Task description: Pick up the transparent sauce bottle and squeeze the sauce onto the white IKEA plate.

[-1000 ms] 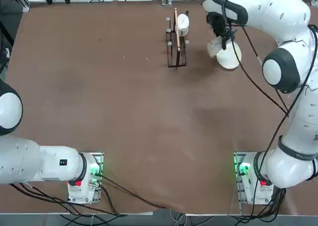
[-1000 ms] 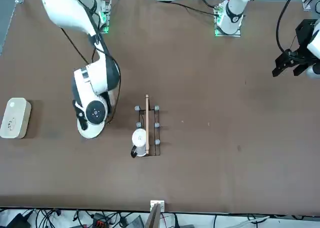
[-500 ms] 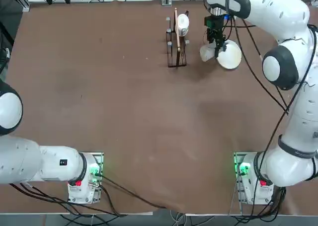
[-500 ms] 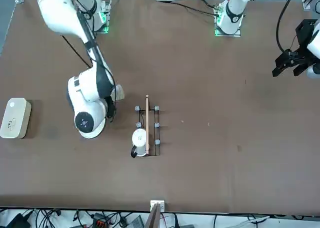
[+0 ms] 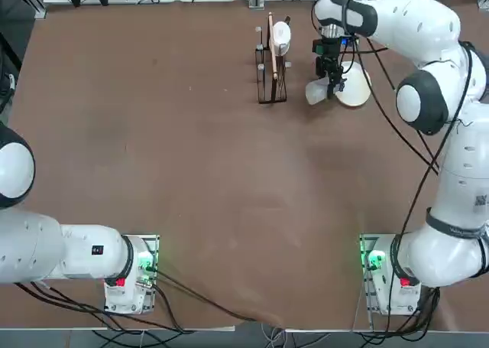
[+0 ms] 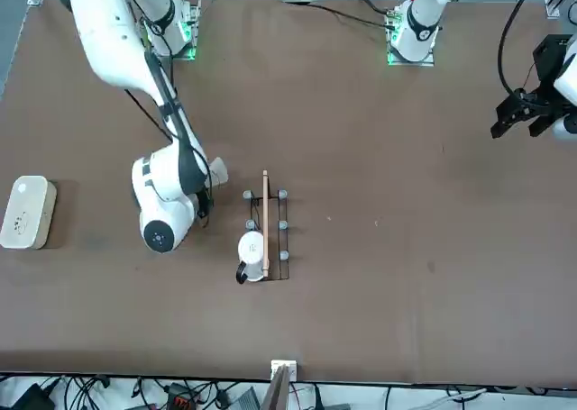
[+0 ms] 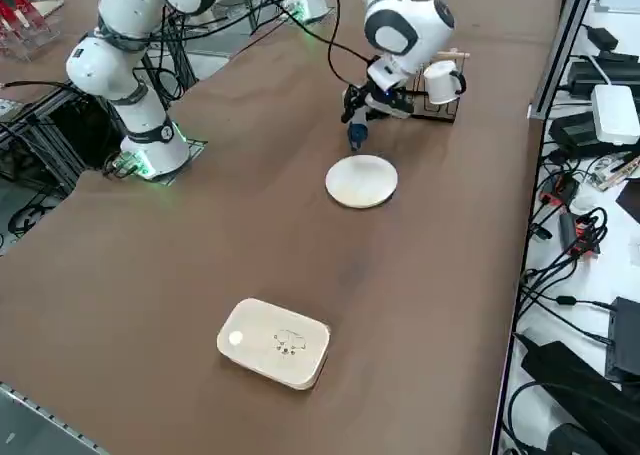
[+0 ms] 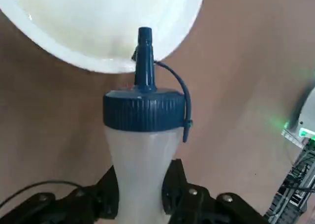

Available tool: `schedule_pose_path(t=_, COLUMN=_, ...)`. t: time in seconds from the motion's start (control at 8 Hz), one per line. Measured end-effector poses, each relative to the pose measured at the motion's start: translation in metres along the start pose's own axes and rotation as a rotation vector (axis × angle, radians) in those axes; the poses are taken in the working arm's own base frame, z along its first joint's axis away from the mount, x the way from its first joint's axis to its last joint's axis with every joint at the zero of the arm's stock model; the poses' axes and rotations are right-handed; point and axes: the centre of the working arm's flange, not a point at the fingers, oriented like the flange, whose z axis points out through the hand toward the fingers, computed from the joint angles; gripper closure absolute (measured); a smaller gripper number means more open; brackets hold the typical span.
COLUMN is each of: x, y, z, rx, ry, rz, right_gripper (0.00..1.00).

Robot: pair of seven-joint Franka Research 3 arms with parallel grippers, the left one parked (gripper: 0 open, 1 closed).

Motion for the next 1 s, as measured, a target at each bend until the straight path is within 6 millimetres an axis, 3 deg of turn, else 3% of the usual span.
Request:
schedule_pose_path(t=0.5, x=0.02, y=-0.002, z=0.001, rx=0.04, ry=-0.11, rz=-0.091, right_gripper=0.61)
schedule_pose_path(t=1.0, x=0.055, y=0.005, z=-0.007, rx=0.096, ry=-0.183, rz=-0.169, right_gripper=0.61)
